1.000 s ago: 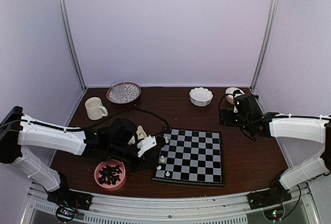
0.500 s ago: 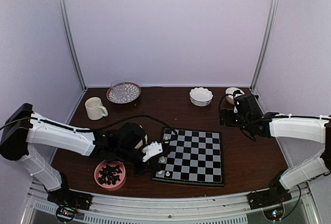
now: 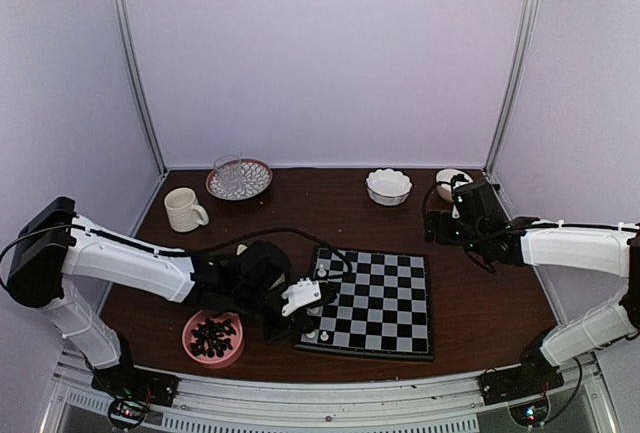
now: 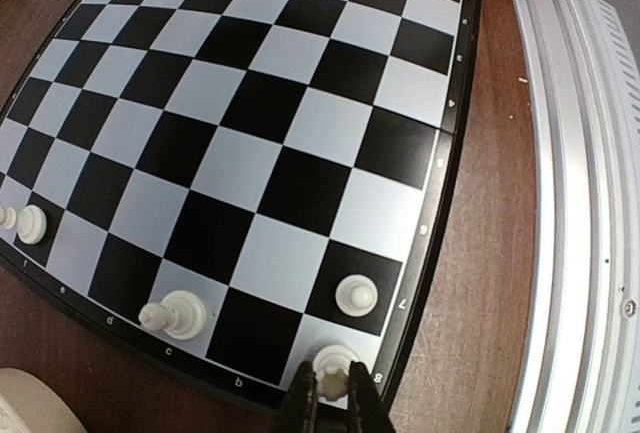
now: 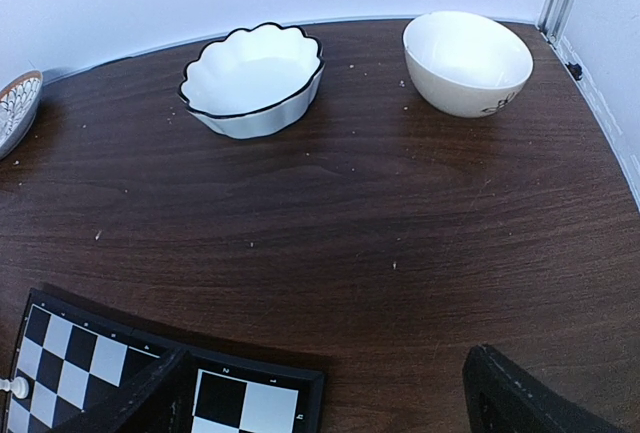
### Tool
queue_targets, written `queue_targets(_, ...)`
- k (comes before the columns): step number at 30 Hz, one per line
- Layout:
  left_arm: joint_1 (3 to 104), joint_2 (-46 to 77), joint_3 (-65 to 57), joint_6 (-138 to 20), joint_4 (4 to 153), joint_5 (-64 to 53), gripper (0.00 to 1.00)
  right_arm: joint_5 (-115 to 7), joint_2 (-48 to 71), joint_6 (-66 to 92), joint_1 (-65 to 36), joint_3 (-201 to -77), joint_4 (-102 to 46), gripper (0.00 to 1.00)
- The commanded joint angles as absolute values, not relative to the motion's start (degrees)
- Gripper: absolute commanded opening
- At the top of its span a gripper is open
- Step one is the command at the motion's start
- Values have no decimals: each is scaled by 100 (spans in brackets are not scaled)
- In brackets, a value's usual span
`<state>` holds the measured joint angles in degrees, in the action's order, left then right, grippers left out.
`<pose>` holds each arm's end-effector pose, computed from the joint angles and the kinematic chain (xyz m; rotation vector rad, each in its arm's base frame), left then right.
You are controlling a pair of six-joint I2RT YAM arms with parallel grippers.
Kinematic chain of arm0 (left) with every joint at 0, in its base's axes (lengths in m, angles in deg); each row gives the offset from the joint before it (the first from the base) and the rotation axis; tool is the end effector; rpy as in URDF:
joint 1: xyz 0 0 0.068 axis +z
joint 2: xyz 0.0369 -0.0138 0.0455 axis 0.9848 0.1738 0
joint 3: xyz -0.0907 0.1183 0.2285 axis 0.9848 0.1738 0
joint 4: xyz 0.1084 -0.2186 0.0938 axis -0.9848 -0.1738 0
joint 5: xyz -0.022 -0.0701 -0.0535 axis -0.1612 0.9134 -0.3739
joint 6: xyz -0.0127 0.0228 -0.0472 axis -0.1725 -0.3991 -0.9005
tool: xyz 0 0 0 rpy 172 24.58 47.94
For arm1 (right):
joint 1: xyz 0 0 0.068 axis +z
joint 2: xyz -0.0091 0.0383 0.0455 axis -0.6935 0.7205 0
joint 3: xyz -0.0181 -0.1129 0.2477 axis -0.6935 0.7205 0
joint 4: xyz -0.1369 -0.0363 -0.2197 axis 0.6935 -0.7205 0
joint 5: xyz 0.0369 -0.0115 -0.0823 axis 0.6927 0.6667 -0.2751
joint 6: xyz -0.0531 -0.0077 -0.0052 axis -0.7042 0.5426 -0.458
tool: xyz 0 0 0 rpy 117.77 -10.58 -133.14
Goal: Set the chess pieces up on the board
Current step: Place the rook at h1.
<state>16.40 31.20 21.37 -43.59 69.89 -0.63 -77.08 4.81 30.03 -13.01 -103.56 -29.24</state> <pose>0.1310 -0.2819 0.1644 1.5160 2.0729 -0.7128 0.2390 0.1319 0.2147 0.0172 2.1907 0.2430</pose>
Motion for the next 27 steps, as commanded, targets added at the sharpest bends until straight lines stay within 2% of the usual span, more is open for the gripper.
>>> queue_targets(1,1600,3210,1942,-4248,6992,-166,9,-7858,397,2975,-1262,-10472,-2989,96)
queue_targets(15,1541,3345,1852,-4217,6895,-258,9,-7853,374,2975,-1259,-10464,-3001,96)
queue_targets(21,1508,3343,1852,-4192,6894,-323,22,-7847,364,2975,-1262,-10468,-3001,96)
queue_targets(27,1496,3350,1846,-4182,6876,-328,23,-7843,375,2974,-1255,-10472,-2993,96)
